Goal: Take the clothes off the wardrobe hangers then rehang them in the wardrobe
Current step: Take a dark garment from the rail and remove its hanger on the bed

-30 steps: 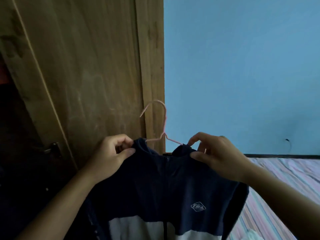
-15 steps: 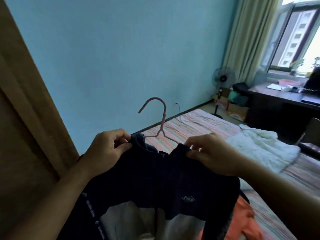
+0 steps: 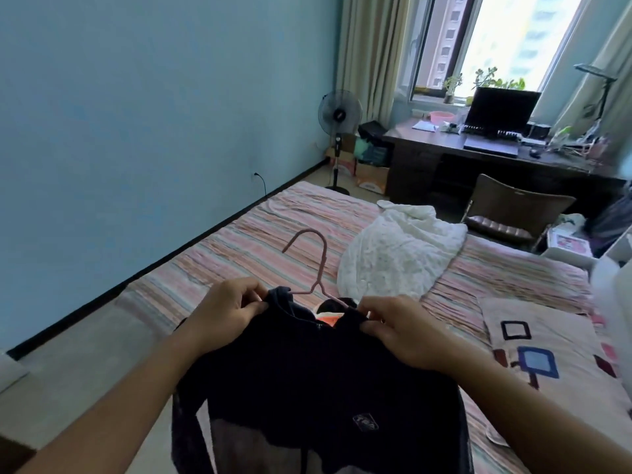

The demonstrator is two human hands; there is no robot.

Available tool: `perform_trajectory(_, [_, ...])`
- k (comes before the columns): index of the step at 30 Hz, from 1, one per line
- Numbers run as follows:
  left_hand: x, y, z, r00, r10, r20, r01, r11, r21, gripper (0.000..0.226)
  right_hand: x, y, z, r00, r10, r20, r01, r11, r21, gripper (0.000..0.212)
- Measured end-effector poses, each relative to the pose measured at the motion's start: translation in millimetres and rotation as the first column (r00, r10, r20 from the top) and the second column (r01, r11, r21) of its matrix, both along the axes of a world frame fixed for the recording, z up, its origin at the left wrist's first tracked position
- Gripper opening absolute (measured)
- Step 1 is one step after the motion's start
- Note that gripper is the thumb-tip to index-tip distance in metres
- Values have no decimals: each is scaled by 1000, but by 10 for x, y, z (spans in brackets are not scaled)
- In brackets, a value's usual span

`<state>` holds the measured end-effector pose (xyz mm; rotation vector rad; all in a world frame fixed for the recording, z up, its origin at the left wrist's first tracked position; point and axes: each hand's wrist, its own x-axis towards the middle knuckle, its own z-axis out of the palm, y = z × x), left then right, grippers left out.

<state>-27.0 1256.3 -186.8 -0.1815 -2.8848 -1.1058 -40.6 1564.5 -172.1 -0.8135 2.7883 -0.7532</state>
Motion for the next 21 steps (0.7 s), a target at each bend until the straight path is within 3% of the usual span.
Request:
perform_trajectory(7, [-886, 575, -760, 986, -77, 151, 92, 992, -90, 7, -570, 450, -864, 976, -164, 143, 156, 985, 68, 12])
perform_trajectory(13, [-1776, 1011, -1458, 968, -40, 247, 77, 987, -144, 11, -1320, 727, -1581, 941, -226, 252, 213, 974, 80, 42])
perform_trajectory(15, [-2109, 1134, -1703, 961, -13, 275, 56, 987, -149, 12, -1638, 797, -1804, 922, -253, 292, 238, 967, 86, 38])
perform_trajectory(18, [-2638, 1320, -2093, 960, 51, 277, -4, 986, -169, 12, -2159, 902, -2149, 888, -311, 338, 299, 950, 87, 15])
perform_trajectory(21, [-3163, 1533, -2505, 967, 100, 236, -44, 972, -230, 9, -2697, 1019, -2556, 858, -364, 363, 356, 930, 92, 9])
